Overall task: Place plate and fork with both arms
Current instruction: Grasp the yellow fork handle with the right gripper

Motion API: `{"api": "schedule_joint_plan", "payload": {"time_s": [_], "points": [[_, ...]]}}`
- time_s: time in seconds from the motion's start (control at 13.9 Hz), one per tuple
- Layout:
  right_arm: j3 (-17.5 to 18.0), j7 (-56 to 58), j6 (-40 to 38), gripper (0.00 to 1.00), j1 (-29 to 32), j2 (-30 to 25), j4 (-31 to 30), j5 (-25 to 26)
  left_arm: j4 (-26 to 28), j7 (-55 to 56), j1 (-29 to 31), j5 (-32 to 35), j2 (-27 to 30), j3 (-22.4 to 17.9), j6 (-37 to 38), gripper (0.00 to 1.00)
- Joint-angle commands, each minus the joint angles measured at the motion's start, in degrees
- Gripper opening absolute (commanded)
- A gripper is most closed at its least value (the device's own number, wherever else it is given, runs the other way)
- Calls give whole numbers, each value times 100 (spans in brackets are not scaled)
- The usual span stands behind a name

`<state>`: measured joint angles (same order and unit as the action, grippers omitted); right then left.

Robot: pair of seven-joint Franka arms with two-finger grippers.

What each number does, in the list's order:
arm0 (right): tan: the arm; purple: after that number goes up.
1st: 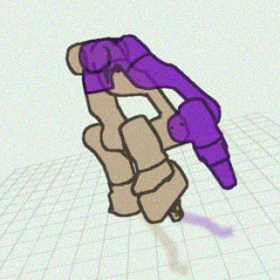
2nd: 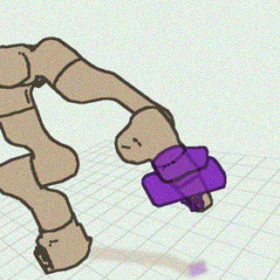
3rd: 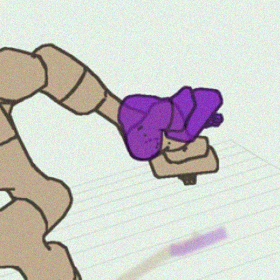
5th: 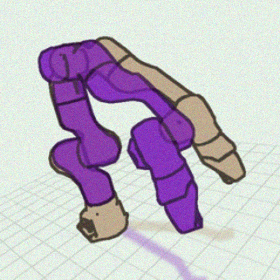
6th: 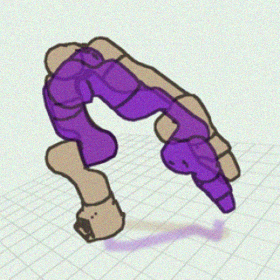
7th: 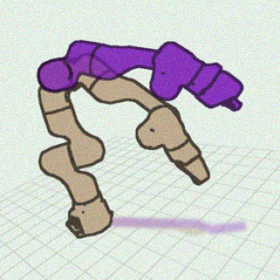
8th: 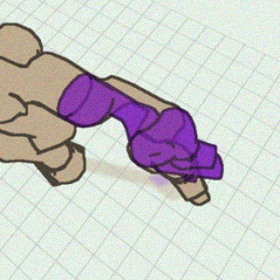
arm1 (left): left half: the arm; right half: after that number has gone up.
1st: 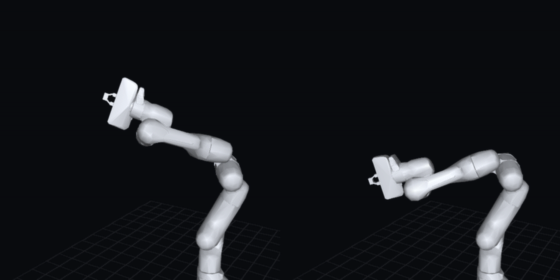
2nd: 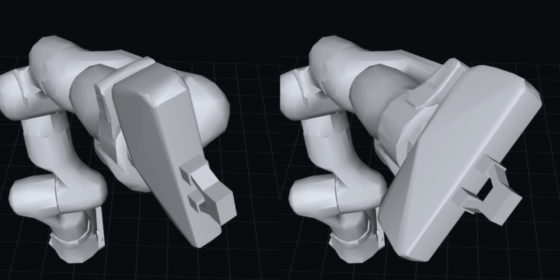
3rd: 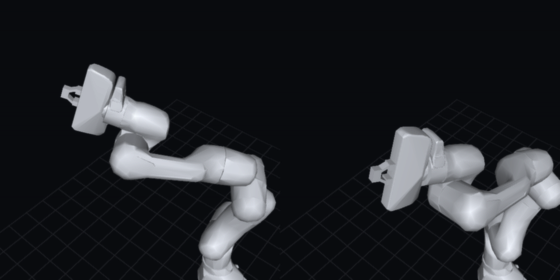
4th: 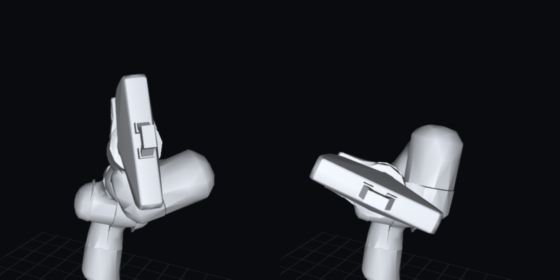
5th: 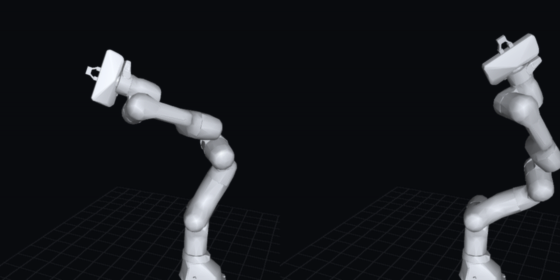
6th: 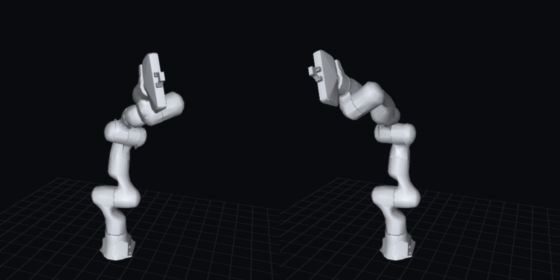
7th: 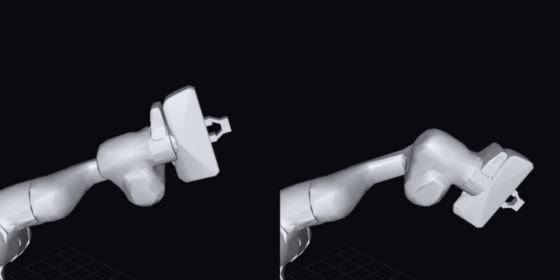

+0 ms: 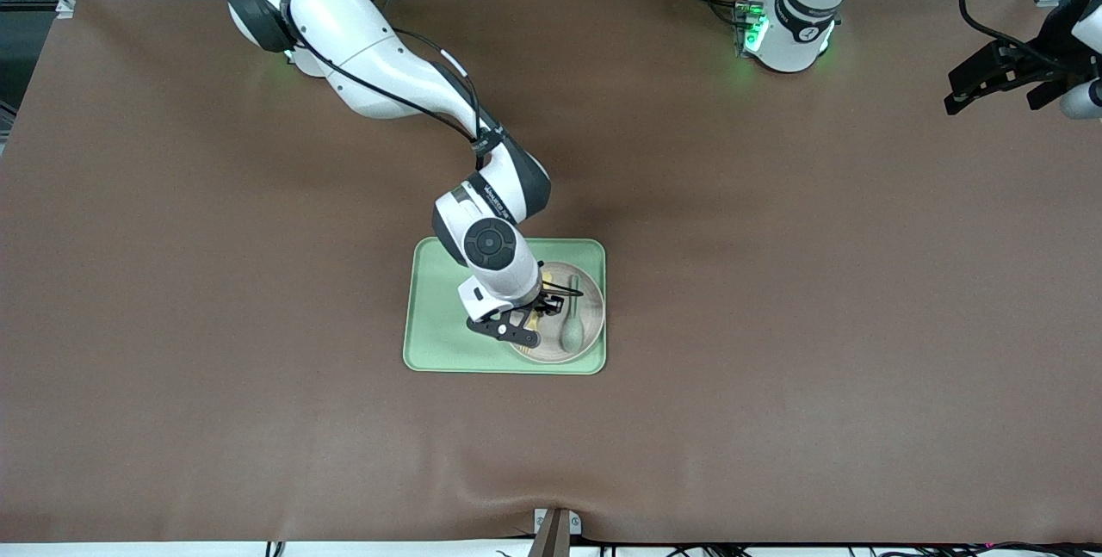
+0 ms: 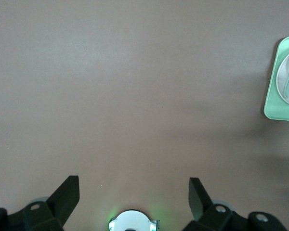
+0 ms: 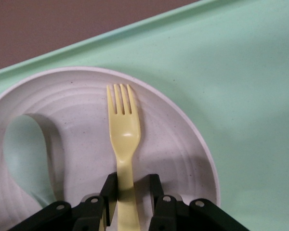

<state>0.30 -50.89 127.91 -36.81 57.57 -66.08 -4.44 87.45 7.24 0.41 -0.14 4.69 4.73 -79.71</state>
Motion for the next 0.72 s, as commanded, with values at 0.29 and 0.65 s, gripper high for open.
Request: {"api": "schedule_joint_plan", "payload": {"time_s": [0.29, 0.65], "points": [[-56, -123, 41, 0, -72, 281, 236, 119, 35, 418, -58, -47, 76, 19, -62, 100], [-21, -114, -283, 0, 15, 141, 332, 49, 87, 506, -23, -65, 76, 256, -27, 100]]}}
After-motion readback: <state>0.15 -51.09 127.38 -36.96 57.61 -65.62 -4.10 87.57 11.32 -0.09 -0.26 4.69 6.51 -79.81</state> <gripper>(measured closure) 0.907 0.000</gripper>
